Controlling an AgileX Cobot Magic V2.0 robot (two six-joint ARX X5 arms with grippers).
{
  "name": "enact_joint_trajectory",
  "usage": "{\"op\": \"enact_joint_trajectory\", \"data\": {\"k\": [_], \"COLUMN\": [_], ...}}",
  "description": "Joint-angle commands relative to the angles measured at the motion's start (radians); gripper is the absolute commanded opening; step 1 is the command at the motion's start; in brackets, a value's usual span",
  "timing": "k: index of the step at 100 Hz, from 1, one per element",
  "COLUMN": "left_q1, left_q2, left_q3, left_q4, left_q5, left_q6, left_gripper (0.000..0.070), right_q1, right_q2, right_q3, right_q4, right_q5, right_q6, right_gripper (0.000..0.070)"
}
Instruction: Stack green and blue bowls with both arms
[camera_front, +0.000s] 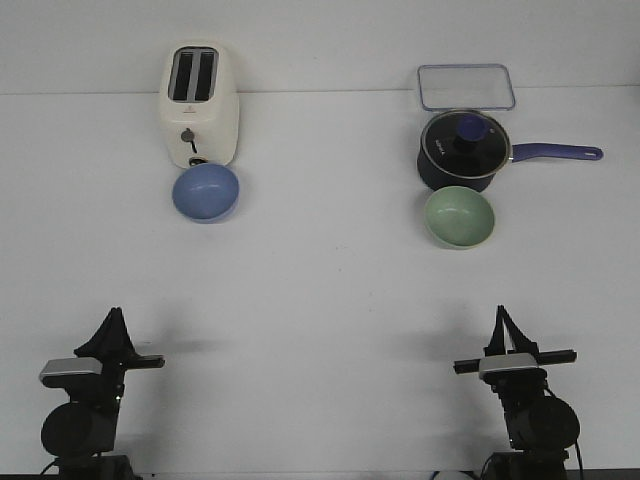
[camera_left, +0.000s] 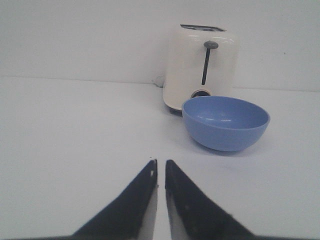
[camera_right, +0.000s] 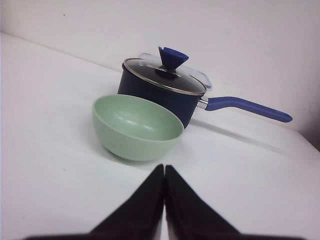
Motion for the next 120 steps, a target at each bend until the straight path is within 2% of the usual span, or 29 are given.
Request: {"op": "enact_joint_trajectory", "data": {"k": [1, 27, 38, 48, 55, 62, 68, 76, 88, 112, 116, 120], "left_q1": [0.002, 0.002, 0.002, 0.002, 0.002, 0.002, 0.002, 0.002, 0.002, 0.002, 0.002, 0.002], "left_q2": [-0.002, -0.002, -0.002, -0.002, -0.002, -0.002, -0.002, -0.002, -0.002, -0.002, -0.002, -0.002], "left_q3": [-0.02, -0.02, -0.02, -0.02, -0.02, -0.02, -0.02, -0.02, -0.02, -0.02, -0.02, -0.02], "left_q4": [0.012, 0.012, 0.012, 0.012, 0.012, 0.012, 0.012, 0.012, 0.012, 0.012, 0.012, 0.012], "left_q5": [0.001, 0.001, 0.001, 0.001, 0.001, 0.001, 0.001, 0.001, 0.001, 0.001, 0.001, 0.001], "left_q6": [-0.003, -0.003, -0.003, -0.003, -0.003, -0.003, -0.003, -0.003, -0.003, -0.003, -0.003, -0.003], "left_gripper": [0.0015, 0.0015, 0.0015, 0.0015, 0.0015, 0.0015, 0.0015, 0.0015, 0.0015, 0.0015, 0.0015, 0.0015], "right_q1": [0.001, 0.001, 0.002, 0.002, 0.002, 0.002, 0.002, 0.002, 0.002, 0.0, 0.001, 0.0], "right_q2": [0.0, 0.0, 0.0, 0.0, 0.0, 0.0, 0.0, 0.009, 0.094, 0.481, 0.549, 0.616], "right_q3": [-0.002, -0.002, -0.002, -0.002, -0.002, 0.003, 0.024, 0.087, 0.211, 0.531, 0.579, 0.625], "right_q4": [0.013, 0.013, 0.014, 0.016, 0.019, 0.021, 0.01, -0.047, -0.134, -0.384, -0.408, -0.427], "right_q5": [0.0, -0.001, -0.005, 0.002, 0.01, 0.095, 0.137, 0.138, 0.098, 0.097, 0.085, 0.066], "right_q6": [-0.003, 0.004, 0.061, 0.192, 0.326, 0.49, 0.554, 0.577, 0.604, 0.584, 0.57, 0.562], "right_gripper": [0.0, 0.0, 0.0, 0.0, 0.0, 0.0, 0.0, 0.0, 0.0, 0.0, 0.003, 0.0106]}}
